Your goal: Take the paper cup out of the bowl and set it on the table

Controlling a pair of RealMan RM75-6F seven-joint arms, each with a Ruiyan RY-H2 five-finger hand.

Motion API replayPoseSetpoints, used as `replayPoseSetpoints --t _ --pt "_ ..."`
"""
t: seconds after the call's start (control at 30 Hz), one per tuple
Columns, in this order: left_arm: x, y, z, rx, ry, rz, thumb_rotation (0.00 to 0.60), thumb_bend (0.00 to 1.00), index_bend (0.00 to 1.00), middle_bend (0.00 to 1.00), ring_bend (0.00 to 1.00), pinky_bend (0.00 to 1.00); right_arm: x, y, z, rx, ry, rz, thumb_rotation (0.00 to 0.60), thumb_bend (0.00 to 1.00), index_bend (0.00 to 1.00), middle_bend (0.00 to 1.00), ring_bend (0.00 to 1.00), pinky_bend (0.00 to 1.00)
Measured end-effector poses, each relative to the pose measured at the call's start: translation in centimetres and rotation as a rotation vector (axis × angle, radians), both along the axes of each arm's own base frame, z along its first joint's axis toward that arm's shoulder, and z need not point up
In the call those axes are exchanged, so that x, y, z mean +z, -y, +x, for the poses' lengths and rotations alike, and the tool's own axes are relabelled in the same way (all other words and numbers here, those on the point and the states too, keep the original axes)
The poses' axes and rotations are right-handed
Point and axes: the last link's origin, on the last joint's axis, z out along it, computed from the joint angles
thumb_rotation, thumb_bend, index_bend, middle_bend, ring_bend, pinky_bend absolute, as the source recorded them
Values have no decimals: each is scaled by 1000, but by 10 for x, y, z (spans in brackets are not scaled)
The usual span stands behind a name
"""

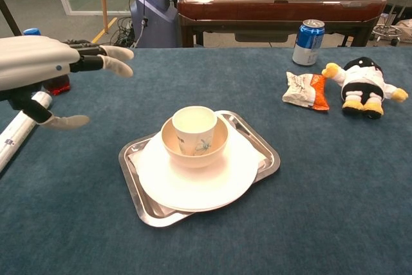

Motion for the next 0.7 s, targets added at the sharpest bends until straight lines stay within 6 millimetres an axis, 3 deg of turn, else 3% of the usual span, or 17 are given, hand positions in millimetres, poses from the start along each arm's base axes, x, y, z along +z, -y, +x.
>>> replayPoseSetpoints --t 0.7 --pt "-41 -21 25 -10 -40 -75 600 319 180 8 0 0 9 6 -11 -43 42 -3 600 203 0 0 0 0"
